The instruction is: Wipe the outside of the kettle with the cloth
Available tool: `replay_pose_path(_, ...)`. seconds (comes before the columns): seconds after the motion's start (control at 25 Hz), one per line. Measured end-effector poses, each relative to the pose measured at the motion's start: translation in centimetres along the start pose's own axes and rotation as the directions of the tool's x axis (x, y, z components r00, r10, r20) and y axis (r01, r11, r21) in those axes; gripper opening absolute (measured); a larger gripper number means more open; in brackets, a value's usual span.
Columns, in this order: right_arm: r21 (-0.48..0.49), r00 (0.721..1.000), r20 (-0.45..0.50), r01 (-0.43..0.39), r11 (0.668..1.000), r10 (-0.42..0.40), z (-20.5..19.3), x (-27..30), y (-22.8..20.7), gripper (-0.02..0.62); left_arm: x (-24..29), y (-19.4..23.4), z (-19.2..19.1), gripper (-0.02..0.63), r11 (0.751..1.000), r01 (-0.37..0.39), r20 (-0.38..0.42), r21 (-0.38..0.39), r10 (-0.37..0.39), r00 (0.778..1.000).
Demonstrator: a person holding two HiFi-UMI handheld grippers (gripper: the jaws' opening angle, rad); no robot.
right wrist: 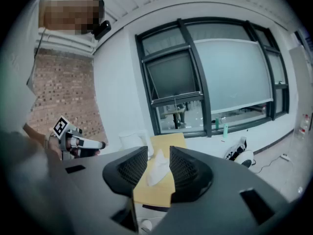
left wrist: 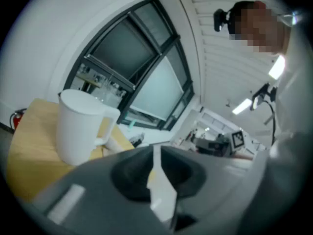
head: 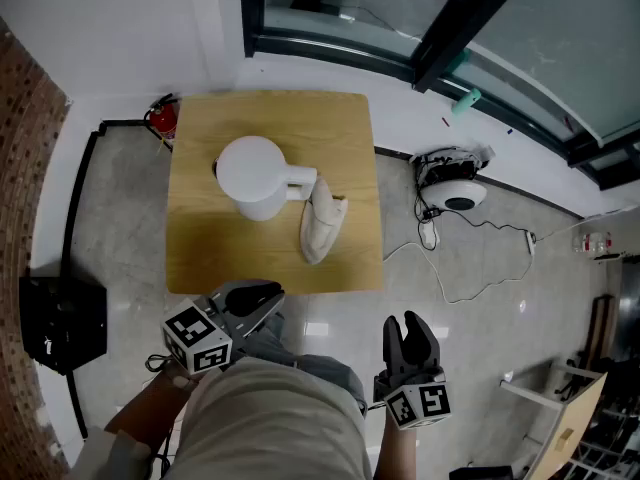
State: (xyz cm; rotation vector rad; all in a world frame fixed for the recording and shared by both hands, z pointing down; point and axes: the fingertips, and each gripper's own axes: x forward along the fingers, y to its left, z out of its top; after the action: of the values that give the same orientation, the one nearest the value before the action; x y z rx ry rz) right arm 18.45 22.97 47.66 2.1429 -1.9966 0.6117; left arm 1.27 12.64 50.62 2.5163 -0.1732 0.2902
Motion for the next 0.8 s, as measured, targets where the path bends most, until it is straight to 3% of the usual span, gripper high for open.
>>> replay_pose_path(0.2,0.044,0.975,-0.205,-0.083,0.996,0.090,-2.7,12.4,1.6,0.217,-2.2,7.0,1.3,0.031,0.998,-0.051,-0.002,-0.033,0.051,0.999)
replay_pose_path(0.32,0.102,0.927,-0.352,-0.101,0.990,0.131,-6.1,19.0,0.8,0.272,-3.8,9.6,1.1,0.031,0.985,-0.138,0.022,-0.107,0.141,0.990)
replay_pose_path(0.44,0.134,0.862,-0.483,-0.099,0.986,0.153,-9.7,25.0,-0.5,0.275,-5.5,11.4,0.8,0.031,0.956,-0.238,0.046,-0.173,0.249,0.967)
replay_pose_path(0.52,0.139,0.815,-0.555,-0.109,0.984,0.169,-12.1,28.4,-0.7,0.275,-7.3,12.3,0.2,0.031,0.916,-0.327,0.070,-0.232,0.351,0.934)
replay_pose_path(0.68,0.098,0.680,-0.709,-0.167,0.981,0.186,-16.6,33.0,0.2,0.275,-10.3,12.3,-1.3,0.031,0.804,-0.479,0.101,-0.353,0.542,0.834)
replay_pose_path(0.72,0.065,0.656,-0.736,-0.181,0.981,0.170,-17.3,33.7,0.5,0.275,-10.7,12.2,-1.5,0.031,0.788,-0.496,0.106,-0.366,0.565,0.819)
replay_pose_path(0.8,-0.027,0.633,-0.764,-0.221,0.975,0.122,-17.9,34.4,1.0,0.273,-11.4,11.8,-2.1,0.031,0.758,-0.524,0.118,-0.388,0.605,0.788)
